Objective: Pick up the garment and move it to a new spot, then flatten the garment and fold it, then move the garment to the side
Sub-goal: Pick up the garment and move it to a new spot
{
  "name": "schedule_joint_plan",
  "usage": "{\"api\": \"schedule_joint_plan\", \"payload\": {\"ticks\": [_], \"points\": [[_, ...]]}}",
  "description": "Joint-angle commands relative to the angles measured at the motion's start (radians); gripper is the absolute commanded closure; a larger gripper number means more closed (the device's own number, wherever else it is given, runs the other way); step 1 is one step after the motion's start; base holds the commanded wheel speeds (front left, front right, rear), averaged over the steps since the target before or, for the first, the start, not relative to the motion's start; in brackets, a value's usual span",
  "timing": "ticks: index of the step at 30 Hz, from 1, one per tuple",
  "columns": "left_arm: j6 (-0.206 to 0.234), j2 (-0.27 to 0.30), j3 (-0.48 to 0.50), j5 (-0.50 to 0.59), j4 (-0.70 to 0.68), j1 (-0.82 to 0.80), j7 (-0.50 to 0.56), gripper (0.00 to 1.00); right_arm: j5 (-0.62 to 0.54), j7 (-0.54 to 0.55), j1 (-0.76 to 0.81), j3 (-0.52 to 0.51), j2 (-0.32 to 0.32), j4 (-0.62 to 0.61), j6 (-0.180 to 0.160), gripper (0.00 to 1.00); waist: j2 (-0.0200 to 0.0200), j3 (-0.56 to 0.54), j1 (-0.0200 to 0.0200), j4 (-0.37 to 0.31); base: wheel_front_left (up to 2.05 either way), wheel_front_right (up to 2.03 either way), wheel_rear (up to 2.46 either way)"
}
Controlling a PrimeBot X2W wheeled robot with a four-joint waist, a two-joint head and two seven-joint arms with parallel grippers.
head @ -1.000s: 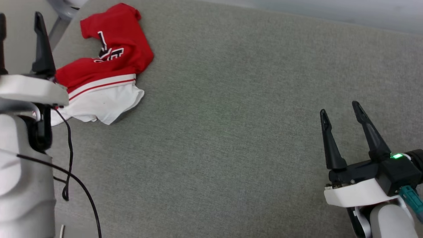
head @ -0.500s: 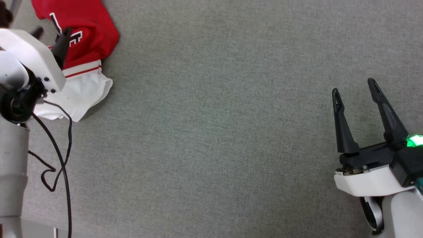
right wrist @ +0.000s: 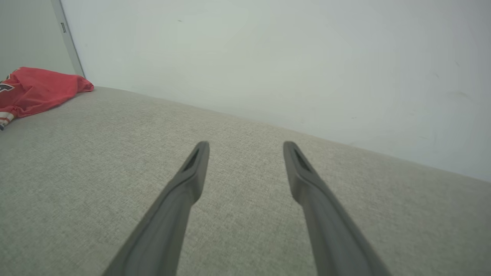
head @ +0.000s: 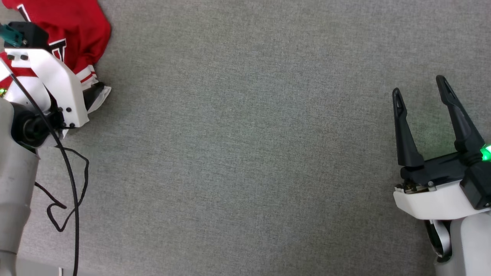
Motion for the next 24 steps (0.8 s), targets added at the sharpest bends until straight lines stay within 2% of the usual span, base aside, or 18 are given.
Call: {"api": "schedule_joint_plan", "payload": {"ticks": [1,4,5,6,14,20,24], "points": [[-0.002,-0.026,-0.037,-0.013,0.034,0.031,0.029,0.00,-0.001,-0.002,-0.021,0.002,-0.004,-0.002,-0.001,0.00,0.0000,0.009,-0.0001,-0.006,0.00,0.00,0.00],[-0.002,-0.029,-0.089,-0.027,0.065,0.043,0.047,0.00,0.002,-0.002,-0.025,0.008,-0.002,0.003,-0.001,0.00,0.0000,0.014,-0.0001,-0.014,0.00,0.00,0.00],[-0.004,-0.025,-0.127,-0.047,0.081,0.042,0.044,0.76,0.006,-0.002,-0.028,0.008,0.002,0.007,-0.001,0.00,0.0000,0.013,-0.0001,-0.019,0.00,0.00,0.00],[-0.004,-0.023,-0.137,-0.053,0.083,0.040,0.035,1.00,0.008,-0.002,-0.027,0.007,0.002,0.009,-0.001,0.00,0.0000,0.009,-0.0001,-0.020,0.00,0.00,0.00],[-0.002,0.043,-0.177,-0.074,0.034,-0.036,-0.085,1.00,0.019,-0.002,0.004,0.007,0.022,0.032,-0.001,0.00,0.0000,-0.083,-0.0001,-0.012,0.00,0.00,0.00],[-0.001,0.108,-0.235,-0.081,-0.065,-0.063,-0.162,1.00,0.033,-0.002,0.036,0.006,0.044,0.050,-0.001,0.00,0.0000,-0.181,-0.0001,-0.009,0.00,0.00,0.00],[-0.001,0.142,-0.298,-0.093,-0.164,-0.071,-0.164,1.00,0.043,-0.002,0.059,-0.001,0.055,0.060,-0.001,0.00,0.0000,-0.233,-0.0001,-0.014,0.00,0.00,0.00]]}}
